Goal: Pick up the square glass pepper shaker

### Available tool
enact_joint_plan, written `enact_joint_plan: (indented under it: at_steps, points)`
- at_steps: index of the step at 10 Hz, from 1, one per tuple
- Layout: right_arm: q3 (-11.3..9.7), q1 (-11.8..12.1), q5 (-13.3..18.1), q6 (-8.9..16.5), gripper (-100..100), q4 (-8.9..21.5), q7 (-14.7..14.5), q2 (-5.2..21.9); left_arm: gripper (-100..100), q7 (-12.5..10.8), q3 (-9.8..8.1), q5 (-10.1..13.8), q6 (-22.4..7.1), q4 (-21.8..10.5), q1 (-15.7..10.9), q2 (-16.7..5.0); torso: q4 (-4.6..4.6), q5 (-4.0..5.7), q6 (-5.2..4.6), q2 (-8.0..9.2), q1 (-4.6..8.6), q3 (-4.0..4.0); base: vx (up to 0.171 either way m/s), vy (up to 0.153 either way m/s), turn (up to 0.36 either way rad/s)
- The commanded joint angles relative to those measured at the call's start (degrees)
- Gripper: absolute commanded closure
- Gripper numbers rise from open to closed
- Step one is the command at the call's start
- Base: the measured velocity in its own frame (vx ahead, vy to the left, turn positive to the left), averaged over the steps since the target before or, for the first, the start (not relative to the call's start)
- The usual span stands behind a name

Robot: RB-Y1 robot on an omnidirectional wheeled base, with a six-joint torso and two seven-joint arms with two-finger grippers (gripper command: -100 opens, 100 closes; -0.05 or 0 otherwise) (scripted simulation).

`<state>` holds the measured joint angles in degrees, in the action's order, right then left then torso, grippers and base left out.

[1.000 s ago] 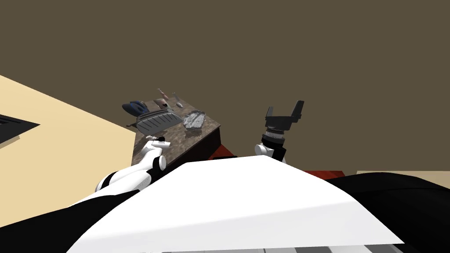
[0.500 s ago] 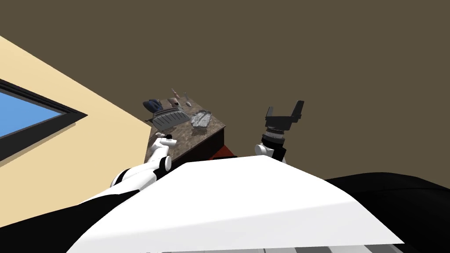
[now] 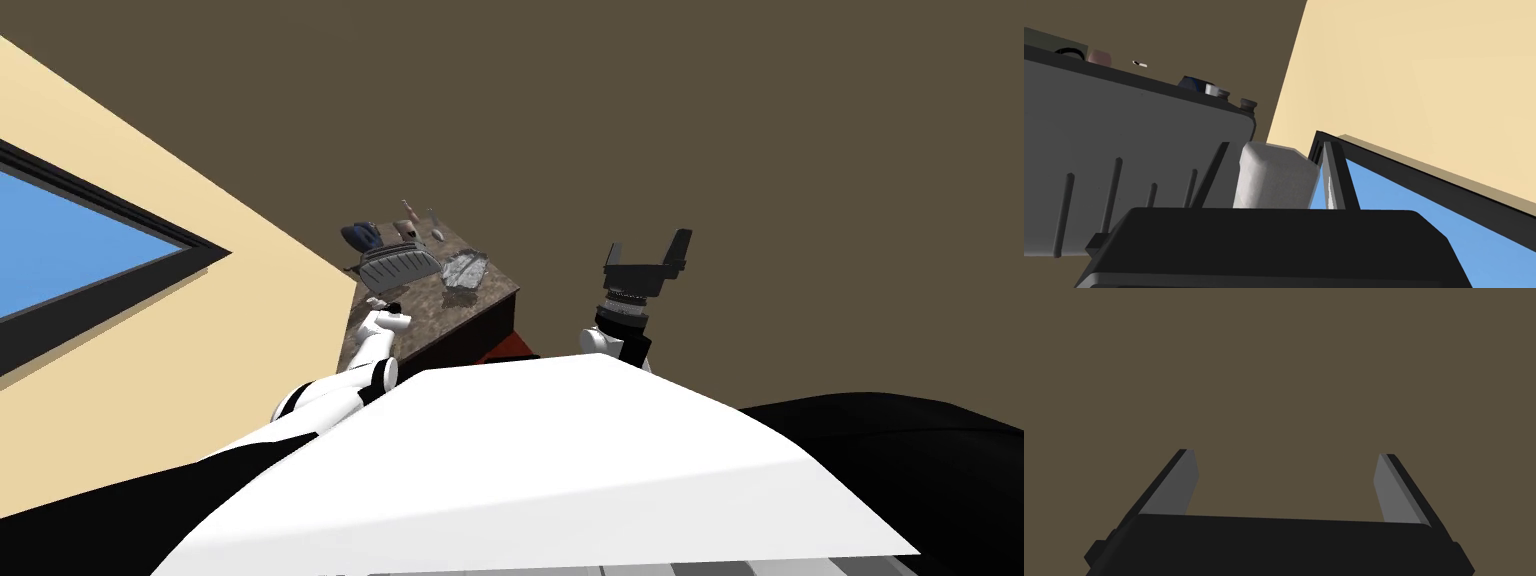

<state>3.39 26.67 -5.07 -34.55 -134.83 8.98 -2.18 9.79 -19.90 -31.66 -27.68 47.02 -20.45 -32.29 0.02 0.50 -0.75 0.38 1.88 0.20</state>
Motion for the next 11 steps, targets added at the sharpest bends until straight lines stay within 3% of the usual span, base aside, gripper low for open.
enact_joint_plan:
  at_steps: [1,2,3,4,6,7,8,9,10,11]
  points:
    - [0.0,0.0,0.0,0.0,0,0.0,0.0,0.0,100,1.9,1.94,1.5,-2.2,2.9,0.8,1.8,0.0,0.0,0.0,0.0,0.0,0.0,0.035,0.022,0.275]
    - [0.0,0.0,0.0,0.0,0,0.0,0.0,0.0,100,1.9,1.94,1.5,-2.2,4.8,0.8,1.8,-0.04,-0.04,0.18,0.01,-0.07,-0.01,0.04,0.012,0.178]
    - [0.0,0.0,0.0,0.0,0,0.0,0.0,0.0,100,3.1,3.76,2.2,-3.8,7.5,1.2,3.6,0.0,0.01,0.08,-0.02,-0.08,-0.01,0.047,0.017,0.251]
    - [0.0,0.0,0.0,0.0,0,0.0,0.0,0.0,100,3.1,3.76,2.2,-3.8,8.3,1.2,3.6,-0.01,0.0,0.1,-0.05,-0.07,-0.02,0.049,0.011,0.154]
    - [0.0,0.0,0.0,0.0,0,0.0,0.0,0.0,100,5.6,7.39,3.5,-7.0,13.1,1.9,7.2,-0.03,-0.04,0.07,-0.11,-0.07,-0.06,0.076,0.024,0.329]
    - [0.0,0.0,0.0,0.0,0,0.0,0.0,0.0,100,5.6,7.39,3.5,-7.0,15.2,1.9,7.2,-0.04,-0.03,0.09,-0.17,-0.08,-0.09,0.07,0.007,0.176]
    - [0.0,0.0,0.0,0.0,0,0.0,0.0,0.0,100,6.9,9.2,4.2,-8.6,17.5,2.3,9.0,-0.01,0.01,-0.01,-0.18,-0.04,-0.09,0.072,0.022,0.28]
    - [0.0,0.0,0.0,0.0,0,0.0,0.0,0.0,100,6.9,9.2,4.2,-8.6,18.7,2.3,9.0,-0.03,-0.03,0.11,-0.14,-0.1,-0.07,0.049,0.009,0.147]
    - [0.0,0.0,0.0,0.0,0,0.0,0.0,0.0,100,8.1,11.02,4.9,-10.2,20.9,2.7,10.8,0.0,-0.02,-0.03,-0.1,-0.07,-0.05,0.05,0.014,0.241]
    - [0.0,0.0,0.0,0.0,0,0.0,0.0,0.0,100,8.1,11.02,4.9,-10.2,20.9,2.7,10.8,-0.01,-0.03,-0.01,-0.1,-0.06,-0.05,0.043,0.004,0.142]
